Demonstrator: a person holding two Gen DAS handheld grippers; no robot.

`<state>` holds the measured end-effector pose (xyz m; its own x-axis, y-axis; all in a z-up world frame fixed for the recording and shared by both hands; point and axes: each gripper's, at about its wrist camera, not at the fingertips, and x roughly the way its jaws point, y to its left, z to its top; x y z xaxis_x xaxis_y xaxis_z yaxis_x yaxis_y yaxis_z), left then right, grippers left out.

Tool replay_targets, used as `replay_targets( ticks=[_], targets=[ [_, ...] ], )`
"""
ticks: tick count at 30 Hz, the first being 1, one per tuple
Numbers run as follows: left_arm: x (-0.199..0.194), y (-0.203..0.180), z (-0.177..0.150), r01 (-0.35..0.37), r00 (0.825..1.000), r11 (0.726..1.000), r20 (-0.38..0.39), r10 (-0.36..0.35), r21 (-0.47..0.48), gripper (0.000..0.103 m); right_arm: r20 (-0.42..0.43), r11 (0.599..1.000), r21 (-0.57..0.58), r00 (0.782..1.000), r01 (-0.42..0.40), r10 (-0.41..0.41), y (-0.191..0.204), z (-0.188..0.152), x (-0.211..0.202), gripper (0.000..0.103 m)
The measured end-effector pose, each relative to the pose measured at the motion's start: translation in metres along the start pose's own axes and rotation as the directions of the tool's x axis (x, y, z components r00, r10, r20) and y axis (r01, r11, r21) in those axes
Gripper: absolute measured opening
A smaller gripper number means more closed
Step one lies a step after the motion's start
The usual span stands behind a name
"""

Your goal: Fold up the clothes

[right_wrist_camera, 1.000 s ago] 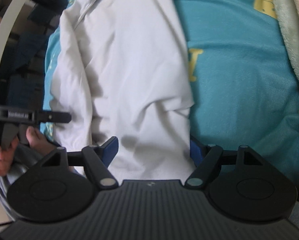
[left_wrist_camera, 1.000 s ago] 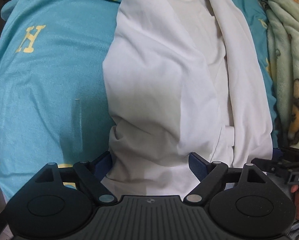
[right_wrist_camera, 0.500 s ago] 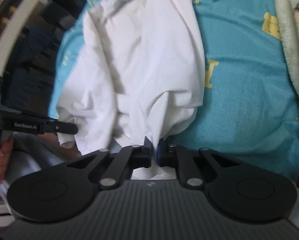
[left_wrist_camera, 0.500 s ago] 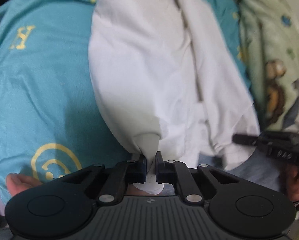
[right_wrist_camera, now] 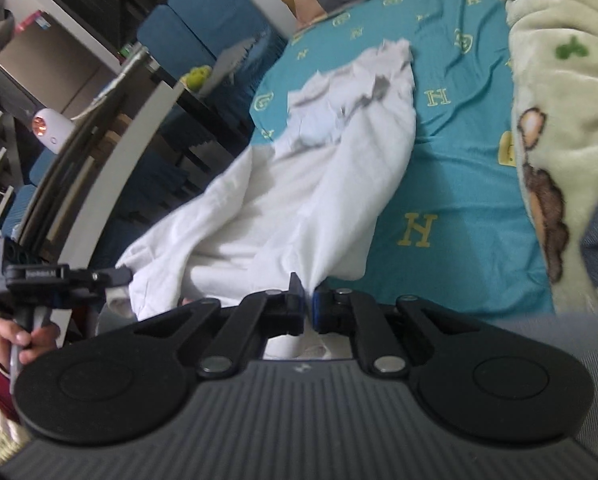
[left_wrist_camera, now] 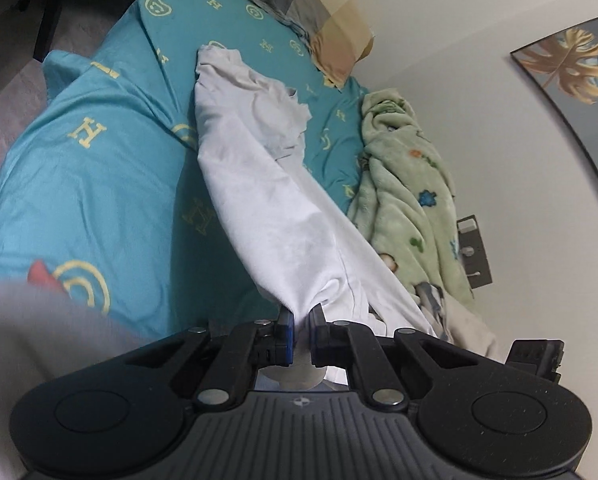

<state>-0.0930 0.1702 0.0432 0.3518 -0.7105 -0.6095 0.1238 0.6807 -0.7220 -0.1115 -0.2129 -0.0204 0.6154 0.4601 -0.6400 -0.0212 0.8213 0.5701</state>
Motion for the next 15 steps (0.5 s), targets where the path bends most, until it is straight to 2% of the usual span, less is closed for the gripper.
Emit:
replay_targets(
  ticks=[5, 8, 11, 15],
  targets=[
    [-0.019, 0.005, -0.056, 0.040, 0.999, 0.999, 0.024, -0.040, -0.019, 0.008, 0.026, 1.000, 0.006, 1.000, -0.004, 0.004, 0.000, -0.031, -0.026, 0.007],
    [-0.024, 0.004, -0.067, 0.045, 0.998, 0.999, 0.048, -0.044, -0.013, 0.008, 0.047, 1.000, -0.007, 0.999, -0.004, 0.004, 0.006, -0.037, -0.033, 0.007],
    [-0.028, -0.002, -0.060, 0.040, 0.993, 0.998, 0.112, -0.045, 0.042, 0.008, 0.077, 0.999, -0.050, 0.997, 0.003, 0.001, 0.015, -0.032, -0.036, 0.007],
    [-0.022, -0.006, -0.031, 0.040, 0.982, 0.997, 0.184, -0.052, 0.064, 0.008, 0.120, 0.997, -0.077, 0.993, 0.001, 0.008, 0.018, -0.008, -0.032, 0.007]
  ],
)
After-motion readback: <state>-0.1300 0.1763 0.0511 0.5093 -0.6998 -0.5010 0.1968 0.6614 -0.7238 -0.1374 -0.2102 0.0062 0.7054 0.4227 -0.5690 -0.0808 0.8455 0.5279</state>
